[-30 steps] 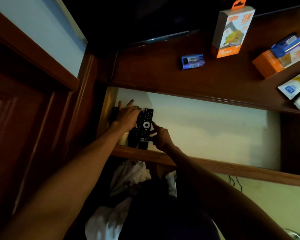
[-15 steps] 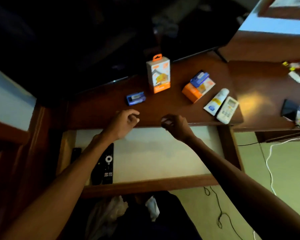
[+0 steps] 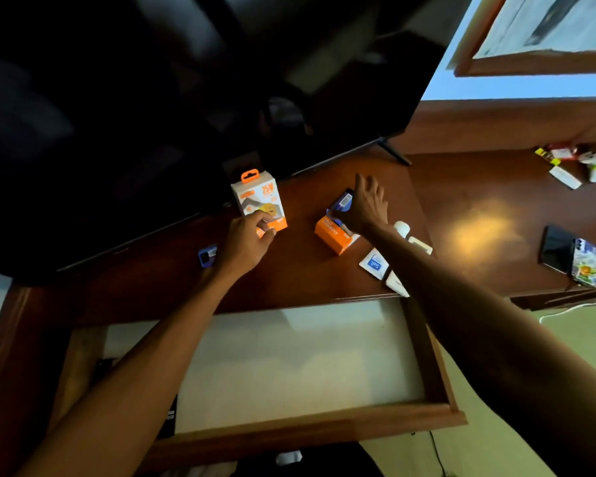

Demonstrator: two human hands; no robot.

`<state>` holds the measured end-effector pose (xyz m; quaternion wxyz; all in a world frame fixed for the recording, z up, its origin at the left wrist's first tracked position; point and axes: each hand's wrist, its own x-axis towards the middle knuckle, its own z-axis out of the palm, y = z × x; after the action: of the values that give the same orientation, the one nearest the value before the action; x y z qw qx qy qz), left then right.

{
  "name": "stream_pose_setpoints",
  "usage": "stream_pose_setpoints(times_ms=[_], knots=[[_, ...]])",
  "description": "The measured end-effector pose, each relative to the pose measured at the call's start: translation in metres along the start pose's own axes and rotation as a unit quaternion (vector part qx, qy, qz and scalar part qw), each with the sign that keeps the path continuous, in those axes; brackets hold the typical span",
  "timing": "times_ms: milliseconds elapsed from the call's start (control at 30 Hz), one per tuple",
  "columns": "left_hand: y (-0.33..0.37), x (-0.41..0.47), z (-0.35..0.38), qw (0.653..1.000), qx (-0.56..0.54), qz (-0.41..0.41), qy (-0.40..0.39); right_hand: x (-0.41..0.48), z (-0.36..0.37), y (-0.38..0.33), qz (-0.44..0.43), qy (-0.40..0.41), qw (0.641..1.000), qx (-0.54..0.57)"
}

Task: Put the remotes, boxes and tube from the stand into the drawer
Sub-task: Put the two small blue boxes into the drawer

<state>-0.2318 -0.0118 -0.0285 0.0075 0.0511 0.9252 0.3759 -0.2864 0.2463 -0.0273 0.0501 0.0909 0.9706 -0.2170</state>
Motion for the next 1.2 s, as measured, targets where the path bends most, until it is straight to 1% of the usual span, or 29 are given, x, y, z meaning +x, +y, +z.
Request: stream_pose_setpoints(times_ms=[67, 133, 233, 333, 400, 433, 533, 600, 667, 733, 800, 900, 1033, 1100, 1200], knots=[[0.001, 0.004, 0.001, 1.0, 0.008, -0.016, 0.005, 0.016, 0.003, 0.008, -0.002, -0.05, 0.999, -0.012], [0.0, 0.004, -0.001, 0.999, 0.01, -0.029, 0.012, 0.022, 0.009, 0.014, -0.022, -0.069, 0.997, -0.022], [-0.013, -0.005, -0.004, 0.998, 0.035, -0.035, 0.031, 0.021, 0.016, 0.019, -0.058, -0.047, 0.997, 0.0], [-0.04, -0.025, -0.002, 0.993, 0.041, -0.074, 0.085, 0.007, 0.018, 0.011, -0.114, -0.018, 0.991, 0.067], [-0.063, -0.04, 0.001, 0.985, 0.073, -0.095, 0.121, -0.009, 0.02, -0.002, -0.159, -0.011, 0.981, 0.115], [-0.073, -0.046, 0.003, 0.982, 0.103, -0.101, 0.125, -0.017, 0.022, -0.009, -0.177, -0.016, 0.975, 0.132], [-0.098, -0.055, 0.005, 0.972, 0.171, -0.139, 0.083, -0.044, 0.03, -0.027, -0.22, -0.054, 0.962, 0.151], [-0.108, -0.055, 0.007, 0.971, 0.181, -0.149, 0.044, -0.061, 0.04, -0.034, -0.234, -0.084, 0.96, 0.132], [-0.118, -0.051, 0.009, 0.974, 0.177, -0.143, 0.021, -0.077, 0.052, -0.038, -0.238, -0.109, 0.959, 0.113], [-0.127, -0.049, 0.01, 0.977, 0.167, -0.132, 0.026, -0.091, 0.062, -0.042, -0.239, -0.117, 0.959, 0.098], [-0.129, -0.046, 0.007, 0.983, 0.134, -0.123, 0.034, -0.102, 0.072, -0.048, -0.245, -0.115, 0.959, 0.088], [-0.122, -0.054, -0.005, 0.989, 0.033, -0.137, 0.036, -0.119, 0.085, -0.061, -0.266, -0.119, 0.952, 0.097], [-0.124, -0.09, -0.043, 0.982, -0.079, -0.155, 0.071, -0.145, 0.103, -0.083, -0.27, -0.168, 0.938, 0.141], [-0.133, -0.119, -0.063, 0.981, -0.107, -0.146, 0.062, -0.16, 0.114, -0.093, -0.267, -0.187, 0.931, 0.163], [-0.149, -0.159, -0.082, 0.987, -0.1, -0.125, 0.003, -0.185, 0.132, -0.104, -0.277, -0.203, 0.926, 0.158]])
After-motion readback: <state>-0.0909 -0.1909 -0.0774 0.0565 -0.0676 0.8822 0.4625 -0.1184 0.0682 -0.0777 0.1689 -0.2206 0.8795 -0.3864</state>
